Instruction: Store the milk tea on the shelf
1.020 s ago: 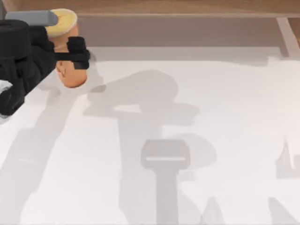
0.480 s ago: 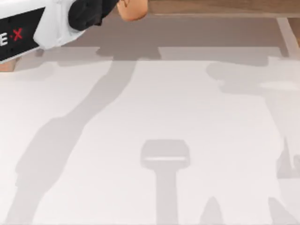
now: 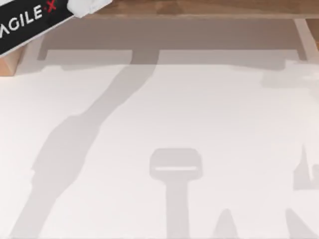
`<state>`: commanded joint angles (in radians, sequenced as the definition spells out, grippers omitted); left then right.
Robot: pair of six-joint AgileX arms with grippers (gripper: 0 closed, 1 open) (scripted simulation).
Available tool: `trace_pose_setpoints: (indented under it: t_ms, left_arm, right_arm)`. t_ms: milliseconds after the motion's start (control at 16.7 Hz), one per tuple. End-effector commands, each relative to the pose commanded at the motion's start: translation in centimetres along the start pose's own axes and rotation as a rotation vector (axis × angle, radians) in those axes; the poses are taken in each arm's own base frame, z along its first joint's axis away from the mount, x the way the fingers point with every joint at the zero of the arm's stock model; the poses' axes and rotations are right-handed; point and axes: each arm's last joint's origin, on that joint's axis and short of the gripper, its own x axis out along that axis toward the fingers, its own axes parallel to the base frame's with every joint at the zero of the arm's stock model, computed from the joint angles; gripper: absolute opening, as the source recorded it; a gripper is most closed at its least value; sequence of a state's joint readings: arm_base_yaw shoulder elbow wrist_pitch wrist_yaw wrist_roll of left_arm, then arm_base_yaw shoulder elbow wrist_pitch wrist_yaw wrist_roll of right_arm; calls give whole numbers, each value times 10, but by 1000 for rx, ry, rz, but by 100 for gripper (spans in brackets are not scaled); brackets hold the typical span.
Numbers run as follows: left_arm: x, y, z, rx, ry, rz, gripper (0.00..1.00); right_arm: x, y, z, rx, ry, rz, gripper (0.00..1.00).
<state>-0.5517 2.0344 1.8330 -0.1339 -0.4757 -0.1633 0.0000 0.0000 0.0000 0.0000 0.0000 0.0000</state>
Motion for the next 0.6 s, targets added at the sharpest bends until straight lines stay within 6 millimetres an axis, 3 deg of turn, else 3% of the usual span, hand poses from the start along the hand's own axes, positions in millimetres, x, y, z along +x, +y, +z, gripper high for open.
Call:
trace_pose_setpoints:
  t_ms: [420,600]
  left_arm:
    - [1,2,2,0,-1,9,0]
    - [-5,-12,-11,6,48,-10,0]
  right_arm:
    - [0,0,0,0,0,0,100]
    - [0,0,0,0,0,0,100]
